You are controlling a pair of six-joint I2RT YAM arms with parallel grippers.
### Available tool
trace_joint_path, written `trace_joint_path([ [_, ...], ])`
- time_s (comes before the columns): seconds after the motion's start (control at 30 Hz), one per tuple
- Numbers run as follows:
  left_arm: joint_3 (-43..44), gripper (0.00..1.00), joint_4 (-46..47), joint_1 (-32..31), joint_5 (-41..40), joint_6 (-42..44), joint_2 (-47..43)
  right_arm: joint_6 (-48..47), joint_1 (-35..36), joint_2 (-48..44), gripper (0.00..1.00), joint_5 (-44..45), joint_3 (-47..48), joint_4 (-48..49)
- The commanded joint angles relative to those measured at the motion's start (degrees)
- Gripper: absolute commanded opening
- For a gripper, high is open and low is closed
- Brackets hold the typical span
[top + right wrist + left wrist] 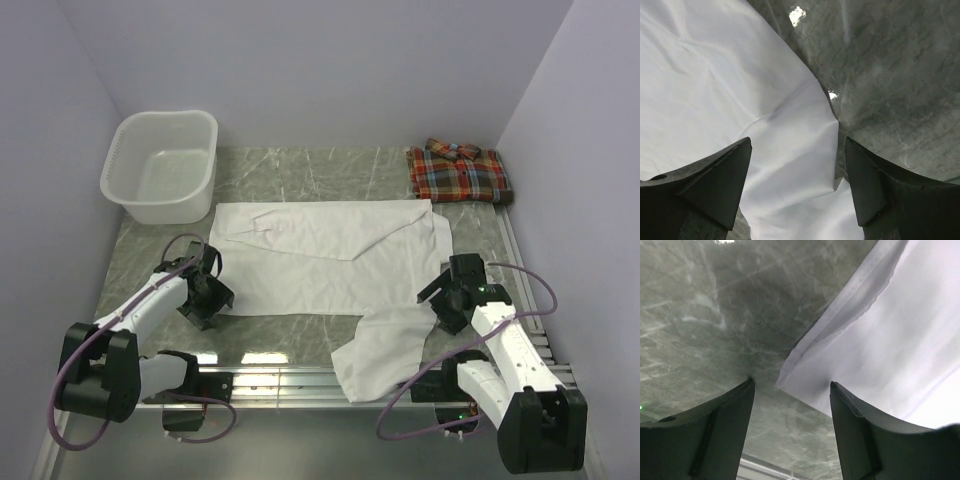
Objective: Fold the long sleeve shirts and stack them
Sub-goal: Fold the shirt
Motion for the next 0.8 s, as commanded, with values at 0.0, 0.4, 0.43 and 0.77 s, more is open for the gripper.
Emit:
trace_joint_path([
  [0.0,-1.02,0.67,5.35,1.09,-4.7,-0.66,-0.55,3.11,-0.84,-1.54,0.81,3.41,-0.61,0.79],
  [0.4,-0.5,0.22,9.84,1.71,-4.09,1.1,4.37,4.17,-1.28,-0.05,0.8,4.38,-0.44,0.54],
  [0.43,-0.58,0.19,10.02,1.62,-3.74,1.36,4.2,4.17,-1.28,-0.05,0.8,4.38,-0.35,0.36],
  [0.77,-0.32,0.0,10.99,1.62,-2.77,2.5,3.32,5.66,-1.28,-1.54,0.79,2.01,-1.93,0.61],
])
